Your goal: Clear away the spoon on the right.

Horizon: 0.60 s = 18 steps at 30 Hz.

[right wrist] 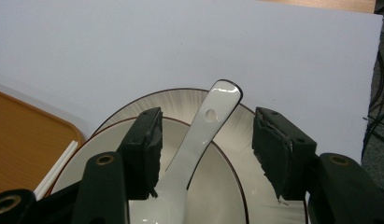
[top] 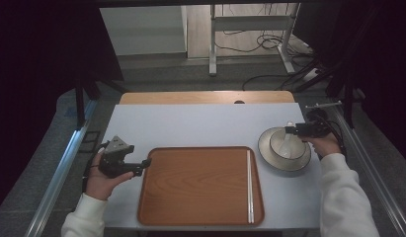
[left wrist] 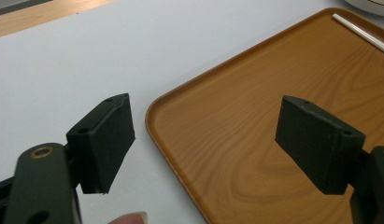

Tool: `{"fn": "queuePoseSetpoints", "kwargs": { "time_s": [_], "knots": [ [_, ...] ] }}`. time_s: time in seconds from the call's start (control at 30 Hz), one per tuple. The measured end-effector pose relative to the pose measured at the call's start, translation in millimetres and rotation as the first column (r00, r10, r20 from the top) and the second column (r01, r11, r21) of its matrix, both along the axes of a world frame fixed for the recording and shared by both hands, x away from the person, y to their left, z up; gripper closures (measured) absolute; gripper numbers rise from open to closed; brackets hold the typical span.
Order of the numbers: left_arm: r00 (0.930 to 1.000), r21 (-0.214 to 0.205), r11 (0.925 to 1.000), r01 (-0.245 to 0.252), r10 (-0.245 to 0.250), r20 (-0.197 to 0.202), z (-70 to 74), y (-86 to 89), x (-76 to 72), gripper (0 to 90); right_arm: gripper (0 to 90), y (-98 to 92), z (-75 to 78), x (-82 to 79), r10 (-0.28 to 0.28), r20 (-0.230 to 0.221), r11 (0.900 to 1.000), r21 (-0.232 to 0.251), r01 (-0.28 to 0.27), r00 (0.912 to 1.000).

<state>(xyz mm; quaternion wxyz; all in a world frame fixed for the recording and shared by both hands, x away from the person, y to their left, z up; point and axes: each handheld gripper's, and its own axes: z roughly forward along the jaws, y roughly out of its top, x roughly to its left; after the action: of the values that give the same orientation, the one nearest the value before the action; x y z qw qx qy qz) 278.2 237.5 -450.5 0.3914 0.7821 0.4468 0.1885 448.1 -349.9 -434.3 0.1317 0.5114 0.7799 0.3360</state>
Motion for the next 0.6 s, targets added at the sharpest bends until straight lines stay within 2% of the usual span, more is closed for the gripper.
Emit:
{"fn": "queuePoseSetpoints", "kwargs": {
  "time_s": [0.27, 0.4, 0.6],
  "knots": [
    [1.0000, -0.001, 1.0000, -0.001, 0.001, 0.001, 0.0, 0.3, 0.1, 19.5, 47.1, -3.4, -4.5, 7.4, -0.011, -0.015, 0.9996, 0.026, 0.011, 0.9998],
    [1.0000, 0.001, 1.0000, -0.002, 0.002, 0.002, 0.0, 0.1, 0.2, 19.6, 49.9, -6.1, -6.4, 11.8, -0.006, -0.026, 0.9975, 0.071, 0.008, 0.9996],
    [1.0000, 0.000, 1.0000, -0.004, 0.004, 0.001, -0.3, 0.4, 0.4, 19.6, 59.2, -8.3, -12.2, 17.9, 0.008, -0.059, 0.9921, 0.126, -0.001, 0.9982]
  ]
}}
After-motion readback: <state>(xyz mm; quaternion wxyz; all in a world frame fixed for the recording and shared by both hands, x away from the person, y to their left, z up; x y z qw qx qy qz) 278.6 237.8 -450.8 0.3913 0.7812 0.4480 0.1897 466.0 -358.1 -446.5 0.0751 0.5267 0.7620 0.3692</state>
